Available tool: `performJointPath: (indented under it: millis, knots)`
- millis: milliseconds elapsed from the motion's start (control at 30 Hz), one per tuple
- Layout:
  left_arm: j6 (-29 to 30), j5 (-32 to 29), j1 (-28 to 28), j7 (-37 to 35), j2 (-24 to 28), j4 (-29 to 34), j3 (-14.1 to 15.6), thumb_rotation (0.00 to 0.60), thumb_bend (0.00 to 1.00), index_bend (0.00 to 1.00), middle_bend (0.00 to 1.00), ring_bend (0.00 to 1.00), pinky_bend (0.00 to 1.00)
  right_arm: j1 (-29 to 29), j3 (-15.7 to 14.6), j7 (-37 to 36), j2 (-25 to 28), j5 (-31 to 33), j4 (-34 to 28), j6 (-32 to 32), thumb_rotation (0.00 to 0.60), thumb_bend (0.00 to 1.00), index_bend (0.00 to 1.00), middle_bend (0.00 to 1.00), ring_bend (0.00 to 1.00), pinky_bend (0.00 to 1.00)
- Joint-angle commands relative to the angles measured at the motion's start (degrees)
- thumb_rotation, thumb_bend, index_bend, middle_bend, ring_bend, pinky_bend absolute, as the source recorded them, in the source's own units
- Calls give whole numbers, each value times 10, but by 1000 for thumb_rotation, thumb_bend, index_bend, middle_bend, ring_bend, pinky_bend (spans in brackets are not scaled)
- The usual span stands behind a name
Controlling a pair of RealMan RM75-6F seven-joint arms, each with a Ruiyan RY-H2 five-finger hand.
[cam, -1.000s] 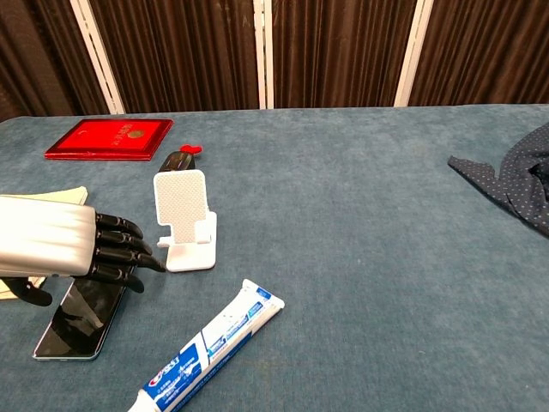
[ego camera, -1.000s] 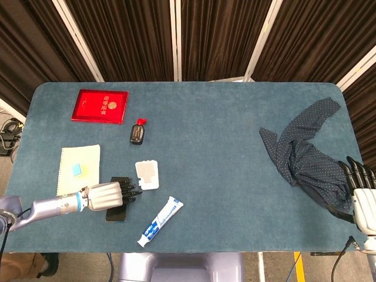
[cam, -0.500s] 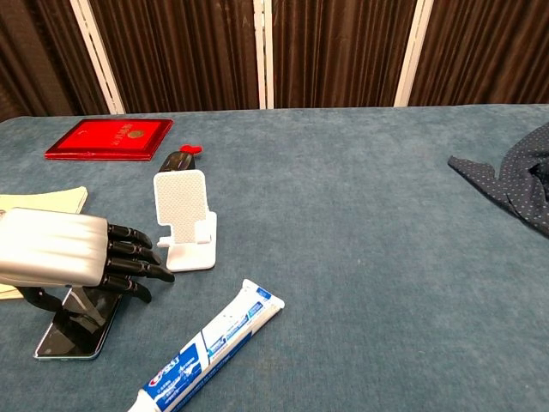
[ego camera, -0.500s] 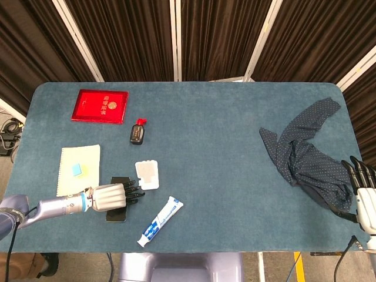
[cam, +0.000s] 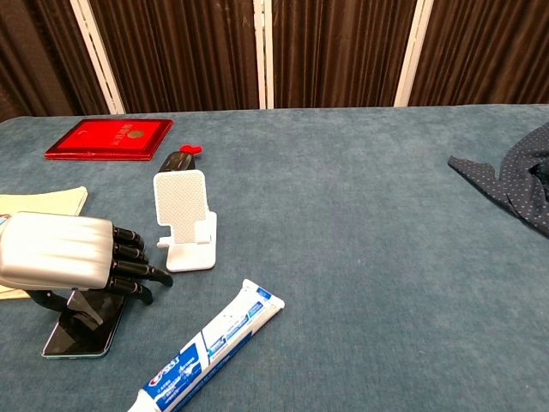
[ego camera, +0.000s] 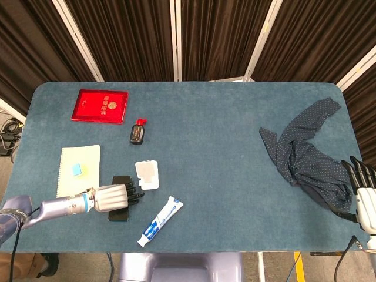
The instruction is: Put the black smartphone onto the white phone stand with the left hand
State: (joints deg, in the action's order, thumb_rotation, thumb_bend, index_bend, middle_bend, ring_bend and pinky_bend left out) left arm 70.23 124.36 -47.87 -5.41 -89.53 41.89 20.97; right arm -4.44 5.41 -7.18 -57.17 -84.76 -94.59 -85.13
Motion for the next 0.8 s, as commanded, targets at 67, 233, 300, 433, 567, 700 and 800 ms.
performJointPath:
  millis: [67,233,300,433,567,700,800]
  knots:
    - [21,-4,7,-3,-4,-11,4,600,26,502,374,353,354,1,0,-1,1,-1,-1,-1,600,0,0,0,0,0]
    - [55,-5,14,-1,2,-14,4,600,49,545,408,382,379,2,-2,-2,1,-5,-2,-3,600,0,0,0,0,0]
    - [69,-8,16,0,8,-9,3,600,49,554,415,389,385,2,-2,-2,2,-7,-3,-4,600,0,0,0,0,0]
    - [99,-11,20,11,31,14,1,600,49,555,418,391,387,3,-3,-6,3,-9,-4,-7,600,0,0,0,0,0]
    - [121,-9,21,32,56,37,-2,600,49,559,418,391,388,4,-4,-8,5,-13,-5,-9,600,0,0,0,0,0]
    - [147,-12,15,70,102,85,-16,600,48,559,418,391,388,6,-5,-13,7,-18,-7,-13,600,0,0,0,0,0]
    - [151,-20,5,102,138,130,-35,600,41,558,418,391,388,7,-5,-18,9,-20,-7,-15,600,0,0,0,0,0]
